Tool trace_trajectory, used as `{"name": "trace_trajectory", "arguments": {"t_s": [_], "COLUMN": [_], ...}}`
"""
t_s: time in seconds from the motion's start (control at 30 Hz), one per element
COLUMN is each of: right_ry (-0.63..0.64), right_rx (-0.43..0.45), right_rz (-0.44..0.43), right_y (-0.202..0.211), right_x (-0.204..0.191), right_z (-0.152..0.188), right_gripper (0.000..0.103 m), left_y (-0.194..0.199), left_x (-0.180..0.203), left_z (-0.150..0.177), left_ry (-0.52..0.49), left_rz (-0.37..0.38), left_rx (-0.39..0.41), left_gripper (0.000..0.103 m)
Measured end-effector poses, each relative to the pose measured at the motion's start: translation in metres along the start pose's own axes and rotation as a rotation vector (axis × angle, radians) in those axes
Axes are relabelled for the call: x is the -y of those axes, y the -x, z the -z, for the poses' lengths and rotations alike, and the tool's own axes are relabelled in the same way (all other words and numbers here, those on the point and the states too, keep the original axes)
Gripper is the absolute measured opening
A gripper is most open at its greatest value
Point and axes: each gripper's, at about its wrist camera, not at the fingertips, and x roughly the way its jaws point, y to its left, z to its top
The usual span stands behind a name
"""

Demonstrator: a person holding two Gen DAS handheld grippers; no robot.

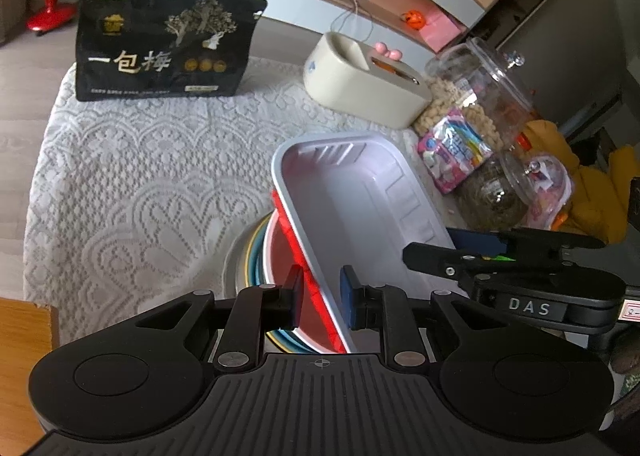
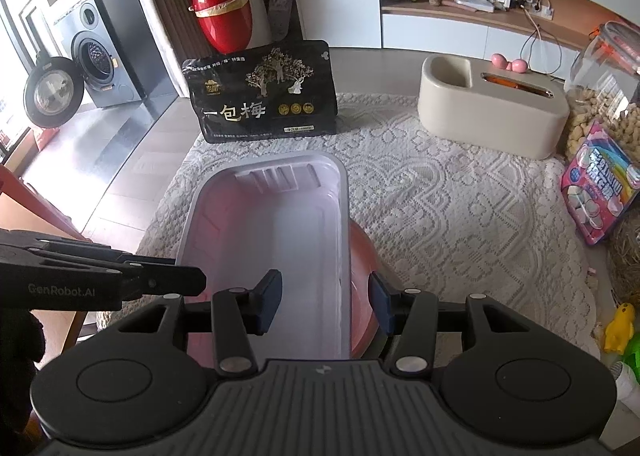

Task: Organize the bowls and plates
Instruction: 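Lower the white tray onto the white bowl atop the stack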

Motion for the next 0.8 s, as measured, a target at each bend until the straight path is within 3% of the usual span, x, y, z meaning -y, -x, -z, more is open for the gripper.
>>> {"name": "trace_trajectory", "arguments": {"t_s": [0.37,0.8], "right_ry": [0.026,0.029], "right_rx": [-0.009,-0.022], "right_rz": [0.002,0.008], "right_y": [0.001,-0.001], "right_x": [-0.01,-0.01], "right_z": [0.007,0.012], "right_gripper": [0.048,0.048], "left_y": [0.001,-0.012], "left_x": [0.008,0.001], "left_z": [0.002,0.001], "left_ry": [-0.035,-0.006], "left_rz": [0.008,0.03], "left_rx": [0.044,0.043], "left_gripper": [0.022,0.022]}}
